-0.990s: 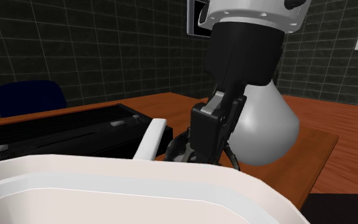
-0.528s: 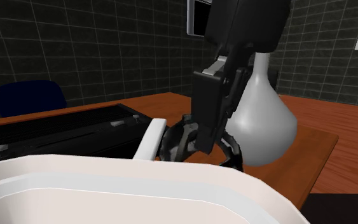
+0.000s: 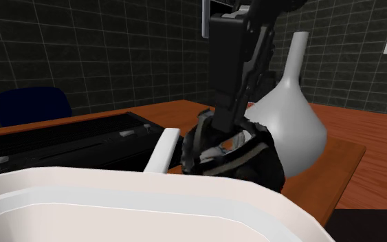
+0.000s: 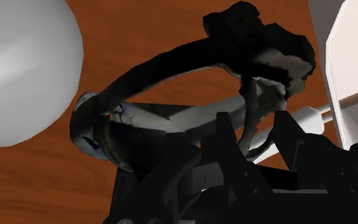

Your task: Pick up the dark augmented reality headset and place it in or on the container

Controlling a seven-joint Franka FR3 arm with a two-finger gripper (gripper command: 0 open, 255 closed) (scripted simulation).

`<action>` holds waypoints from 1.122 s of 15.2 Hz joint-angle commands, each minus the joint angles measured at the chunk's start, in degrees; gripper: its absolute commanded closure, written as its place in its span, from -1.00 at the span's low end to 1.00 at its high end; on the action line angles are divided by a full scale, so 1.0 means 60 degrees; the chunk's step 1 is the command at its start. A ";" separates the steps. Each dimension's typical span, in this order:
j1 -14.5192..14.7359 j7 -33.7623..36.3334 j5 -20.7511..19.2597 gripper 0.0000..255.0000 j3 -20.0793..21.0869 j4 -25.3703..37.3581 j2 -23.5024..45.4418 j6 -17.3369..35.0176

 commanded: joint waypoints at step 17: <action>-0.0069 -0.0039 -0.0090 1.00 -0.0090 0.2637 0.0351 -0.2252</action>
